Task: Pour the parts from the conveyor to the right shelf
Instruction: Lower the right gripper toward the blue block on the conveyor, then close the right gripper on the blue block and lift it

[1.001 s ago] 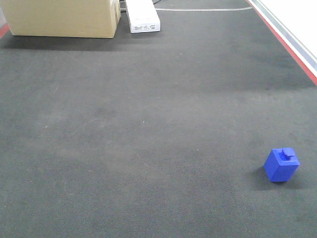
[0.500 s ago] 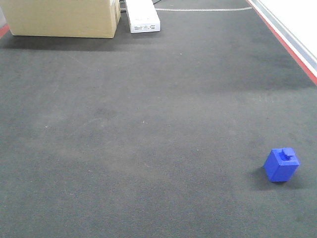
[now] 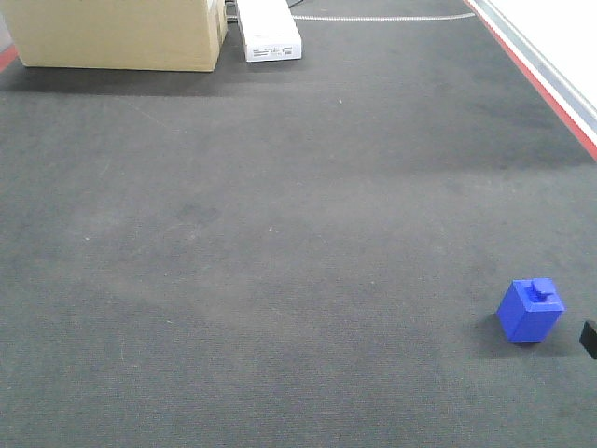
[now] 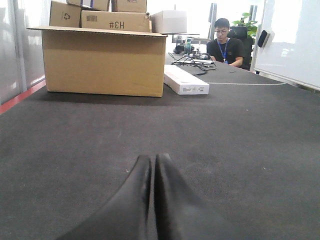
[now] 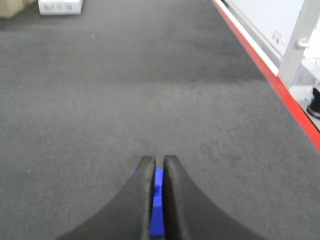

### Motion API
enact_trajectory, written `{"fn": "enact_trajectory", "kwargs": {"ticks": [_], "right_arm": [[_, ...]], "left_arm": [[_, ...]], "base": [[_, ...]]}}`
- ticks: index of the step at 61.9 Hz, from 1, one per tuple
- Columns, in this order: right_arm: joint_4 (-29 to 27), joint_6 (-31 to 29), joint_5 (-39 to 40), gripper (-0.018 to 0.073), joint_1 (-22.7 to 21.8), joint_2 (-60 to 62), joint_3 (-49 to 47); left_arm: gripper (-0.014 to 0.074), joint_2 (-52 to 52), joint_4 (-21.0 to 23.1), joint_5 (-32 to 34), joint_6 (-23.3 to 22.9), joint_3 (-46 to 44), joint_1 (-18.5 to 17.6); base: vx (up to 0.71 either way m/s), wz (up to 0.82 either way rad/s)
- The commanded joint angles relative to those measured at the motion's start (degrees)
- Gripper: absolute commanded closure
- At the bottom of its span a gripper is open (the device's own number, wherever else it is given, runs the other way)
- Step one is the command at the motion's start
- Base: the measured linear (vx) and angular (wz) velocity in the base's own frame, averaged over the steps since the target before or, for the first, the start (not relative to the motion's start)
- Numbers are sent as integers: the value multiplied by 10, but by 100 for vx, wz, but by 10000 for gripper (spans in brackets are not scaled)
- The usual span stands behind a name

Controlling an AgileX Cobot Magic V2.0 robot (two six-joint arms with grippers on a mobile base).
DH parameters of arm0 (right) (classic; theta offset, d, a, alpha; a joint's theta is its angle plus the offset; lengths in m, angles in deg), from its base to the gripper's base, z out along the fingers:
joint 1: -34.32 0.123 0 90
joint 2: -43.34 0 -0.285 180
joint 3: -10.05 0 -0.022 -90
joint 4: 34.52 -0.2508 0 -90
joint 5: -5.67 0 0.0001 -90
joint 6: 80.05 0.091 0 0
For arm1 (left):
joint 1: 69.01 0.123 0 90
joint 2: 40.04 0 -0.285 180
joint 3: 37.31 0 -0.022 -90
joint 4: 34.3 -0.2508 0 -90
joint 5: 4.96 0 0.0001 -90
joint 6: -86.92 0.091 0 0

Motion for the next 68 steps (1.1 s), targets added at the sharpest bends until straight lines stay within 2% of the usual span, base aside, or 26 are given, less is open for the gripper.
{"fn": "enact_trajectory", "kwargs": {"ticks": [1, 16, 24, 30, 55, 68], "right_arm": [[2, -5, -5, 430, -3, -17, -47], [2, -2, -106, 153, -3, -94, -130], [2, -2, -153, 55, -3, -153, -179], [2, -2, -197, 32, -3, -204, -223], [-1, -2, -396, 31, -3, -430, -409], [1, -5, -430, 31, 1, -510, -458]], "left_arm": [[603, 6, 2, 44, -5, 18, -4], [603, 6, 2, 44, -5, 18, -4], [603, 6, 2, 44, -5, 18, -4], [603, 6, 2, 44, -5, 18, -4], [603, 6, 2, 44, -5, 18, -4], [603, 6, 2, 44, -5, 18, -4]], "base": [[0, 0], [0, 0], [0, 0], [0, 0], [0, 0], [0, 0]]}}
